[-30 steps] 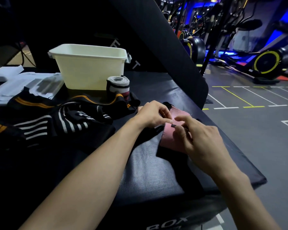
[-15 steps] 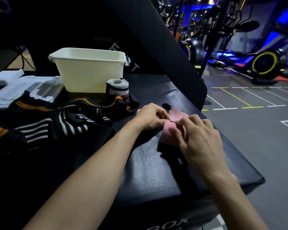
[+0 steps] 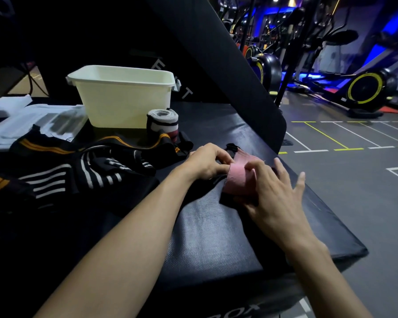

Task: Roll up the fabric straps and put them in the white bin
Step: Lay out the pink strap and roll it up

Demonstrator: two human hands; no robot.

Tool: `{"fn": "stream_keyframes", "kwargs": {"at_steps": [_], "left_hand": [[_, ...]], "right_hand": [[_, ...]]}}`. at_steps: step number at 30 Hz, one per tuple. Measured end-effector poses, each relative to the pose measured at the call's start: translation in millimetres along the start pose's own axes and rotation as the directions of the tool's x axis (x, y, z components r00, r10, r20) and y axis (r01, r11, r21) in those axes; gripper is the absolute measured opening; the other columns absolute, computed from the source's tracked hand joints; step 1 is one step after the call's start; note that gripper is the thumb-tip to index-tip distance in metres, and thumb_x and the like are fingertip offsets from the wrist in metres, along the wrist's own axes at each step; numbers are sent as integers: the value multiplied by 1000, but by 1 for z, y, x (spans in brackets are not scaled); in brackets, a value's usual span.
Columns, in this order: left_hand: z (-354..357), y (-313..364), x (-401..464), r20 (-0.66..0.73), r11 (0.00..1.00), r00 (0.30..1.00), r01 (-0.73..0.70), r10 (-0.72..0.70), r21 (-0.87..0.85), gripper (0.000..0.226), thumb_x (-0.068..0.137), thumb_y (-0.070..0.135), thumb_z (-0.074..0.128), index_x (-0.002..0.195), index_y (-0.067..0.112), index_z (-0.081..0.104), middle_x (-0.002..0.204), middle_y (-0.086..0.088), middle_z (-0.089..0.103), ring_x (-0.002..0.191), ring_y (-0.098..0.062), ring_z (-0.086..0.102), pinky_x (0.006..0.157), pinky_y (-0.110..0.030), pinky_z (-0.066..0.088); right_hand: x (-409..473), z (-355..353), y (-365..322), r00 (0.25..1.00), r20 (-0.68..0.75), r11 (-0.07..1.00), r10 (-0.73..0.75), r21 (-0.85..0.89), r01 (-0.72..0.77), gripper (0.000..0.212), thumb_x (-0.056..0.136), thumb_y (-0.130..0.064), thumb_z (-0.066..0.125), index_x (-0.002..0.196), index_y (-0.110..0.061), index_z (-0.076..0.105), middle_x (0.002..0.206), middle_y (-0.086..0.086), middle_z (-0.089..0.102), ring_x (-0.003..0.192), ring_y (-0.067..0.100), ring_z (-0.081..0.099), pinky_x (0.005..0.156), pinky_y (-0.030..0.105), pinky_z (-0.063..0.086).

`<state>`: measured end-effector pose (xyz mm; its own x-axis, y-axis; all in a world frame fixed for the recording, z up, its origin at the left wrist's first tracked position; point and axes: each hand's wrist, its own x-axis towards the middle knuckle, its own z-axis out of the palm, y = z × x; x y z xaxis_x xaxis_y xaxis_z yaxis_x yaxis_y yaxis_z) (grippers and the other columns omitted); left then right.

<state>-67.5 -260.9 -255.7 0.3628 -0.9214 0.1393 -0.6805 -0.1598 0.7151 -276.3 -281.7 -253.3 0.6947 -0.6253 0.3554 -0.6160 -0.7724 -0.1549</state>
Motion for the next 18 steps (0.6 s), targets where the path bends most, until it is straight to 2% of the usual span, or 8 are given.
{"fn": "stream_keyframes", "kwargs": {"at_steps": [3, 6, 10, 12, 13, 15, 18], "left_hand": [[0, -2, 1, 21, 1000, 1000, -14, 14, -8, 5, 70, 47, 74, 72, 51, 74, 81, 21, 76, 88, -5, 72, 93, -35, 57], [0, -6, 3, 25, 999, 999, -33, 33, -3, 18, 77, 35, 79, 73, 52, 74, 79, 22, 75, 78, -1, 67, 90, -35, 58], [0, -6, 2, 16, 999, 999, -42, 42, -21, 10, 84, 25, 81, 88, 35, 80, 77, 18, 74, 66, 5, 61, 73, -24, 52], [-2, -4, 0, 22, 998, 998, -55, 56, -33, 12, 86, 18, 79, 92, 28, 81, 77, 16, 74, 65, 4, 61, 70, -21, 51], [-3, -2, -2, 31, 997, 998, -61, 62, -37, 16, 86, 11, 76, 93, 26, 80, 78, 14, 75, 66, 2, 62, 69, -21, 52], [-7, 2, -5, 74, 996, 994, -78, 81, -43, 31, 83, -4, 66, 96, 21, 80, 85, 9, 77, 73, -2, 66, 71, -19, 52], [-17, 3, -10, 204, 991, 970, -122, 130, -50, 44, 80, -10, 67, 109, 22, 75, 108, 8, 75, 102, 0, 66, 89, -8, 45]], "right_hand": [[2, 1, 0, 996, -90, 1000, 13, -20, -15, 66, 80, -54, 74, 133, -33, 42, 139, -1, 43, 138, 32, 25, 115, 74, 14], [3, 1, 2, 996, -94, 999, 0, -44, -4, 73, 77, -56, 75, 138, -34, 42, 135, 0, 42, 126, 30, 28, 114, 73, 17], [4, 2, 9, 998, -54, 999, 13, -35, -15, 96, 80, -61, 71, 157, -40, 19, 146, -11, 39, 135, 30, 29, 115, 73, 8], [4, 3, 11, 999, -39, 1000, 26, 3, -26, 101, 83, -57, 71, 159, -44, 6, 152, -15, 34, 143, 28, 26, 115, 72, 6], [4, 5, 11, 999, -45, 999, 27, 19, -26, 102, 84, -53, 72, 159, -45, 4, 153, -16, 33, 146, 27, 25, 115, 72, 5], [4, 9, 12, 996, -87, 998, 26, 57, -21, 98, 82, -39, 78, 154, -46, 12, 150, -13, 38, 148, 25, 30, 114, 74, 6], [4, 15, 15, 985, -169, 993, 27, 115, -7, 78, 77, -28, 81, 140, -37, 36, 140, -11, 49, 136, 20, 47, 114, 75, 10]]}}
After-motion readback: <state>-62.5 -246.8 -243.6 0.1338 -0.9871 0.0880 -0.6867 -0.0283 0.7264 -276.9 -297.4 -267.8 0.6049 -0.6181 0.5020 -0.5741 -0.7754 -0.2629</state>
